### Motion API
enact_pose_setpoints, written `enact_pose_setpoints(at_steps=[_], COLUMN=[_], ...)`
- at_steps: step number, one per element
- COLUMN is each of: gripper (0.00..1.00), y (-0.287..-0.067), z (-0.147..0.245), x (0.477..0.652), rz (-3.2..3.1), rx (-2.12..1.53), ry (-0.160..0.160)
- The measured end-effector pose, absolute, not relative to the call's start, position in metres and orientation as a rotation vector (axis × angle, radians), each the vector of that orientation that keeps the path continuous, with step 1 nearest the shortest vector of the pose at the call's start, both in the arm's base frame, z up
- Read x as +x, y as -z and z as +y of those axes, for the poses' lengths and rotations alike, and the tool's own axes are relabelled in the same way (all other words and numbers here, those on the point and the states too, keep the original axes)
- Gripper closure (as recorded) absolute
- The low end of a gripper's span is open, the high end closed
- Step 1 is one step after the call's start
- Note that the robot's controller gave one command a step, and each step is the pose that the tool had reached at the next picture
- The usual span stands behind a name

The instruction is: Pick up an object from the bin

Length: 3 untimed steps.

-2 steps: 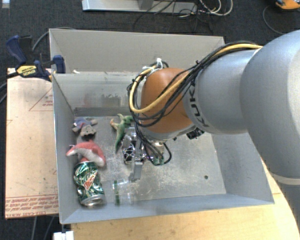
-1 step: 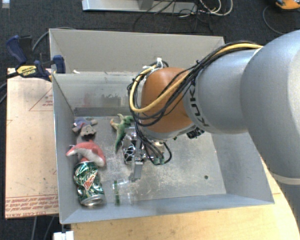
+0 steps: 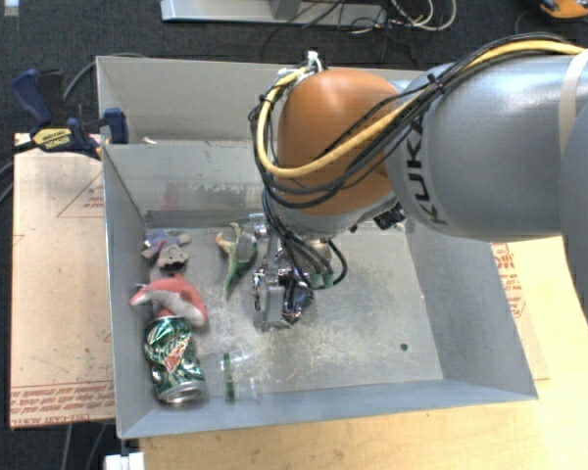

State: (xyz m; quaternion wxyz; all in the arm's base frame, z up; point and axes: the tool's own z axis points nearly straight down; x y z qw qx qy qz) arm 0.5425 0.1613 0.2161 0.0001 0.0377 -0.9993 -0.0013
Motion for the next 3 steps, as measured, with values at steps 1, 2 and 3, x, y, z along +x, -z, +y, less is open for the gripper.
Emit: enact_pose_setpoints(at_steps=[1,2,3], gripper=[0.0,0.0,0.0], y=[-0.196,-0.114,-0.14], z=[0.107,0.128,0.121], x=[0.605,0.601,0.604], rz=[-3.125,-3.099,-3.056], rx=[0.348,0.485,0.756], ry=[0.0,0.006,0.001])
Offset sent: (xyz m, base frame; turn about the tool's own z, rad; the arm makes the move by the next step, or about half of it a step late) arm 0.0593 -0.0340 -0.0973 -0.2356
